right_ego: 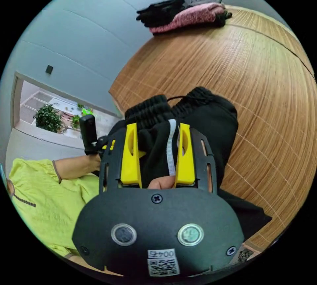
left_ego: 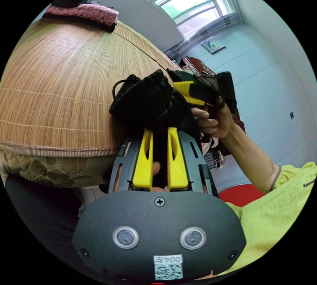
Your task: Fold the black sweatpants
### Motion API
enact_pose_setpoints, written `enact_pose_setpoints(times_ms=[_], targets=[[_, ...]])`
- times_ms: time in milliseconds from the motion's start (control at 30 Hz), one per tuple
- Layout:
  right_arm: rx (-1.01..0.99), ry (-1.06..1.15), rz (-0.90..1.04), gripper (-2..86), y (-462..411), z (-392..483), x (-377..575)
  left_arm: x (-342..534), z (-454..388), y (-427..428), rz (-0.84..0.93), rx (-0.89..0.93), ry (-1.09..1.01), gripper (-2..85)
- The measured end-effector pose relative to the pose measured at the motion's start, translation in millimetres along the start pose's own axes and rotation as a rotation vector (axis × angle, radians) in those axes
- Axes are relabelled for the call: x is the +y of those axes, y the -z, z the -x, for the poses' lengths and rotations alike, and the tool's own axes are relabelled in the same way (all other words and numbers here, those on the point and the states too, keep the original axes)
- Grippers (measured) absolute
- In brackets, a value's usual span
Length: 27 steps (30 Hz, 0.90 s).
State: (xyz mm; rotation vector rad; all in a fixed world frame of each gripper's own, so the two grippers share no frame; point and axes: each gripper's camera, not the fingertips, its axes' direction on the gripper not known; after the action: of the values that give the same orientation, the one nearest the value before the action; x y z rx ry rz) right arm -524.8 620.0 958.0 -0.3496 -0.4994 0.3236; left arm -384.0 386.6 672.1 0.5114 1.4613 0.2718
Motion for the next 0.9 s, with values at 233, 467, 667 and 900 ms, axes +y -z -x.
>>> enact_pose_setpoints(times_ms=[233, 467, 667, 900], targets=[[-0.186, 0.024, -0.237, 4.4, 60.5, 35.5, 53.3, 18.3, 19.9, 45.6, -0.125, 0.099, -0.019, 8.7], [-0.459, 0.214, -0.86, 4.0, 257.0, 98.3, 124.4, 15.3, -5.9, 127.2, -0.314, 0.316, -0.213, 12.7], [-0.284, 0.543, -0.867, 3.9, 391.2, 231.5, 139.8, 39.2, 14.7, 197.6, -0.405, 0.291, -0.26, 11.6], [-0.074, 0.93, -0.74, 4.0, 466.2, 432.3, 163.2, 38.6, 40.9, 260.4, -0.527, 0.237, -0.203, 23.1]])
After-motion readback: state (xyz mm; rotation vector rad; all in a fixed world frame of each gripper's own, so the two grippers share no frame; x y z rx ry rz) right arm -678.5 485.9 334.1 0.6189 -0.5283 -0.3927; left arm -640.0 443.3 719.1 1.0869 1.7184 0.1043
